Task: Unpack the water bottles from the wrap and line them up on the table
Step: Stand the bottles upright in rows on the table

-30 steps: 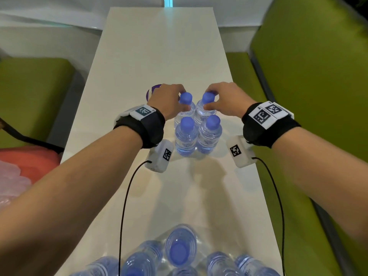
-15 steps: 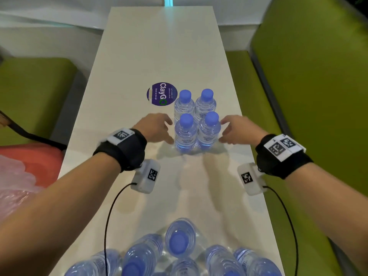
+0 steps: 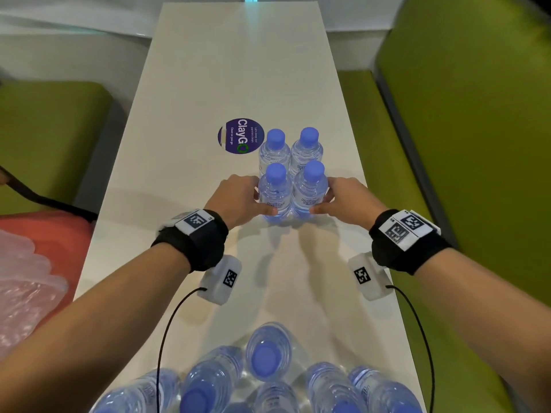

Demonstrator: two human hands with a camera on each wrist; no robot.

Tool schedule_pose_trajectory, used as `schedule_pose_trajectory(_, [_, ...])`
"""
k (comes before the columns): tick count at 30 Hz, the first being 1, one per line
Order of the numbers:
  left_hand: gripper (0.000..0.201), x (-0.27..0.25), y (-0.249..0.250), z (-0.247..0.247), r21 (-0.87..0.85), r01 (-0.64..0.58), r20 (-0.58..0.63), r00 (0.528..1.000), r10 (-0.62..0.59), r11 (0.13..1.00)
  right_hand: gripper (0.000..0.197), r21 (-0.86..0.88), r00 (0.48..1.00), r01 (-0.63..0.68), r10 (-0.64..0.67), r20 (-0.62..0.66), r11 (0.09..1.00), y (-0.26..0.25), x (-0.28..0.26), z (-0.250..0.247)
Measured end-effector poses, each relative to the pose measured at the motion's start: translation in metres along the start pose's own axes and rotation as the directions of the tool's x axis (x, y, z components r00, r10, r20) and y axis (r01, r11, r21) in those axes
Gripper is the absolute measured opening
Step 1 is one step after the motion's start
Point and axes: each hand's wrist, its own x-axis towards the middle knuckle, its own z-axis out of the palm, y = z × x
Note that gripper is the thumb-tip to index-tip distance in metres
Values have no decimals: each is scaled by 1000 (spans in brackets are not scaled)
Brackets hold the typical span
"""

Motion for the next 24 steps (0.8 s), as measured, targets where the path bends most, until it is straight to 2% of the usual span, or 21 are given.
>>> schedule_pose_trajectory(7, [39, 1, -1, 3, -28, 15, -53, 998, -16, 1000, 42, 19, 1000, -3, 3, -18, 1000, 3, -1, 2])
schedule_pose_trajectory(16, [45, 6, -1, 3, -68, 36, -31, 999, -38, 997, 43, 6, 997, -19, 19, -70, 1000, 3, 1, 6])
schedule_pose_trajectory(24, [44, 4, 0, 5, -79, 35, -34, 999, -38, 996, 42, -82, 988, -52, 39, -148, 995, -1, 1, 15])
